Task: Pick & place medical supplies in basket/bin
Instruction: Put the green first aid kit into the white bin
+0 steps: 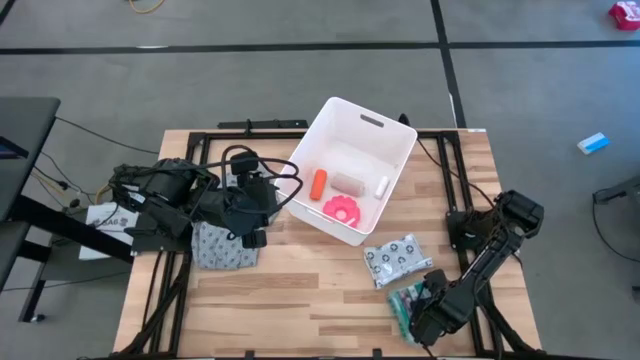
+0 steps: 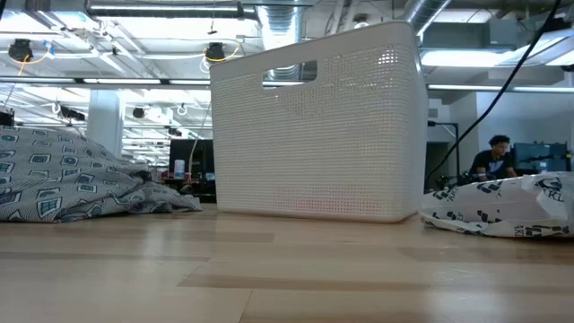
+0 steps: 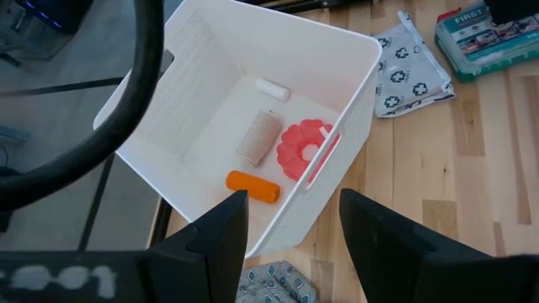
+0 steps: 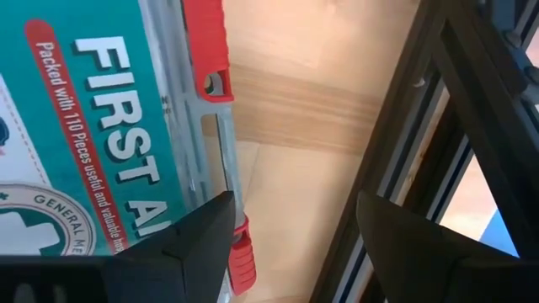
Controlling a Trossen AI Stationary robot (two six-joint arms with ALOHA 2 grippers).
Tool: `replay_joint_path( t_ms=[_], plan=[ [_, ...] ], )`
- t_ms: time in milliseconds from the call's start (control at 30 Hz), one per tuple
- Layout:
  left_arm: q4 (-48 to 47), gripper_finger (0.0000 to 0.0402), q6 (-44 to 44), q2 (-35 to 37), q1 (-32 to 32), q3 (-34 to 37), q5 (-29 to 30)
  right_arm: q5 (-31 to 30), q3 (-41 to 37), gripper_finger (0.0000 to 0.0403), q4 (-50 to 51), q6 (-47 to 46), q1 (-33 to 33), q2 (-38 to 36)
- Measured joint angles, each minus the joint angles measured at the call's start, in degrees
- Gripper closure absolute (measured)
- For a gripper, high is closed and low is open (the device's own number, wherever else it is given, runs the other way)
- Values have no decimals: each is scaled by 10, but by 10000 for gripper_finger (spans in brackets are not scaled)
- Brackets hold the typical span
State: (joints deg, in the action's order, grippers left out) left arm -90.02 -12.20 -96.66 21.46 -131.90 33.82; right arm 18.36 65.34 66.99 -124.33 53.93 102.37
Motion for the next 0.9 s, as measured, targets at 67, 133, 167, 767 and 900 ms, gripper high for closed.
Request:
replay_joint_path(
  t_ms=[67, 133, 167, 767, 900],
  plan=[
    [0, 223, 0, 0, 0, 0, 0, 3, 0, 159, 1, 1, 2, 0],
    [0, 223, 0, 0, 0, 0, 0, -7, 0, 159, 1, -4, 5, -3],
    [0, 223, 0, 0, 0, 0, 0, -14, 0, 159, 1, -5, 5, -4],
    [0, 223, -4, 0, 0, 0, 0, -95, 2, 159, 40, -10, 5, -75],
    [0, 223, -4, 0, 0, 0, 0, -87, 2, 159, 18, -8, 12, -75]
  ],
)
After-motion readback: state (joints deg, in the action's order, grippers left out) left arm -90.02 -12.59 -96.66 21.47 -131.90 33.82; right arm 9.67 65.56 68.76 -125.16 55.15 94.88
